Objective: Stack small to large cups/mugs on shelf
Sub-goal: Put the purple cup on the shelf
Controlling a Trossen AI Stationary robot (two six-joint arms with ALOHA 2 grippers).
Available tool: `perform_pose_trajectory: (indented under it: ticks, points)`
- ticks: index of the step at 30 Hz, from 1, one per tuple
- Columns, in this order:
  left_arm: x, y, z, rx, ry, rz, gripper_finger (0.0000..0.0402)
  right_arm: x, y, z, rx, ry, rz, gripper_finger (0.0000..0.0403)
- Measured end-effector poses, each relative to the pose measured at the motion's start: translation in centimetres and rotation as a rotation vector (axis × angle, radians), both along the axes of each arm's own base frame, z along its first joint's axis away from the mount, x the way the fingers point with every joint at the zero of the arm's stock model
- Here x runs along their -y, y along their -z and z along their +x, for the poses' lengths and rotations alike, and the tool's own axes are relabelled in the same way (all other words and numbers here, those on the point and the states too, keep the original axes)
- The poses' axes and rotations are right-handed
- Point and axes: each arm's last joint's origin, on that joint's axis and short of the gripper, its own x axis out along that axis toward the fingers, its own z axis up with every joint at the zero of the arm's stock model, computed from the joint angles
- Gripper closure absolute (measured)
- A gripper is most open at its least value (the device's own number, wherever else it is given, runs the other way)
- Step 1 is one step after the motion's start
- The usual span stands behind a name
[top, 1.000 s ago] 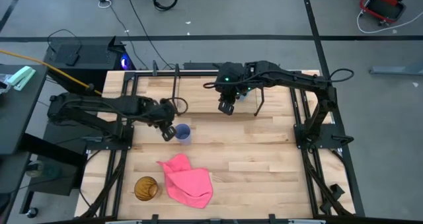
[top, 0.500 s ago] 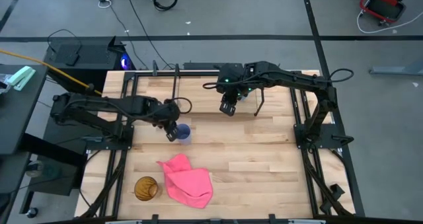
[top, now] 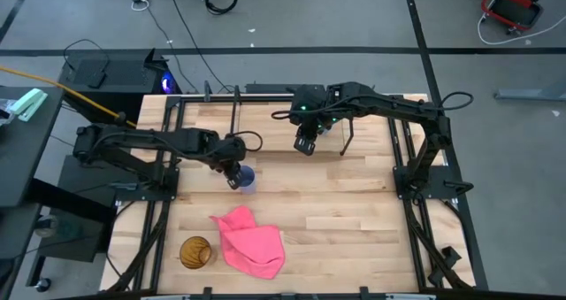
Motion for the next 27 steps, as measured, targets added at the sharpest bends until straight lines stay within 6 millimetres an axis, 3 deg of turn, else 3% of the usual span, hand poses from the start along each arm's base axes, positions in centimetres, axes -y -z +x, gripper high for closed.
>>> perform_pose_trajectory:
  ticks: [12,27]
  points:
    - [-0.4,1.6,0.8,-0.082,-0.004,-0.01,0.0331,0.0,0.0,0.0,-0.003,0.0,0.0,0.0284]
    - [-0.4,0.8,1.2,-0.045,0.003,-0.023,0.0392,-0.1,0.2,-0.4,-0.042,-0.001,0.007,0.0284]
